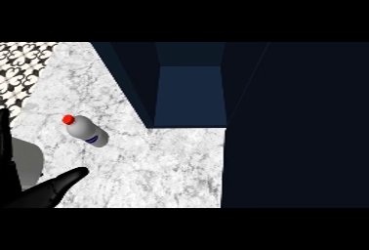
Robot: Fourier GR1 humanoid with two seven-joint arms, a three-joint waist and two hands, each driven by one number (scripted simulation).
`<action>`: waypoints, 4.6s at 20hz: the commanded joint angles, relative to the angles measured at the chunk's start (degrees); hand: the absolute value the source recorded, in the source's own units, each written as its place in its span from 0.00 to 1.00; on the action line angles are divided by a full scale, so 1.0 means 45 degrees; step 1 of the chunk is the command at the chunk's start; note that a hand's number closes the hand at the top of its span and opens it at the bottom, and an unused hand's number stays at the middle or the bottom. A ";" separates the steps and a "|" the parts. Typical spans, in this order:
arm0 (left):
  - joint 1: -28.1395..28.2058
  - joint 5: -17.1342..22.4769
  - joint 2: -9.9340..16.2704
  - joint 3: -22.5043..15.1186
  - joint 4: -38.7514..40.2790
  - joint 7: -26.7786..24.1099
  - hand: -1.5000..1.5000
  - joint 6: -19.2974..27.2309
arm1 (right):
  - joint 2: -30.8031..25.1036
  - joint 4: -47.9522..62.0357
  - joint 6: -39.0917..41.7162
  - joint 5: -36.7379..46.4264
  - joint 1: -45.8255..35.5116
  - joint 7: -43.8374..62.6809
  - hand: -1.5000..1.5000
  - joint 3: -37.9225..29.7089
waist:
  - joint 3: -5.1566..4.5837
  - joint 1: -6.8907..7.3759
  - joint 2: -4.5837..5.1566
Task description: Pick up the bottled water, place it into the cabinet and close the cabinet
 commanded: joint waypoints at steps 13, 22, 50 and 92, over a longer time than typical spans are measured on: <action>0.2048 -0.1267 -0.0029 -0.2223 -0.1456 0.0035 0.00 0.1242 | 0.0192 -0.3502 0.0758 0.0131 0.3730 -0.0023 0.00 0.1003 | -0.0002 -0.0098 -0.0012; 0.1390 0.0289 0.0231 -0.0363 0.0666 -0.0439 0.00 0.0936 | -0.0077 -0.3181 0.1371 -0.0482 0.4265 -0.0990 0.00 0.0178 | -0.0007 -0.0063 0.0034; -0.0819 0.4768 0.0614 0.3663 1.1857 -0.7381 0.00 -0.2739 | -0.0029 -0.3194 0.3124 -0.0287 0.8289 -0.4531 0.00 0.0165 | -0.0014 -0.0123 0.0041; -0.7019 0.6696 0.2080 0.6384 2.3190 -1.3470 1.00 -0.7326 | 0.0095 -0.2883 0.4872 -0.0972 0.9645 -0.6351 0.00 -0.1904 | -0.0017 -0.0123 0.0091</action>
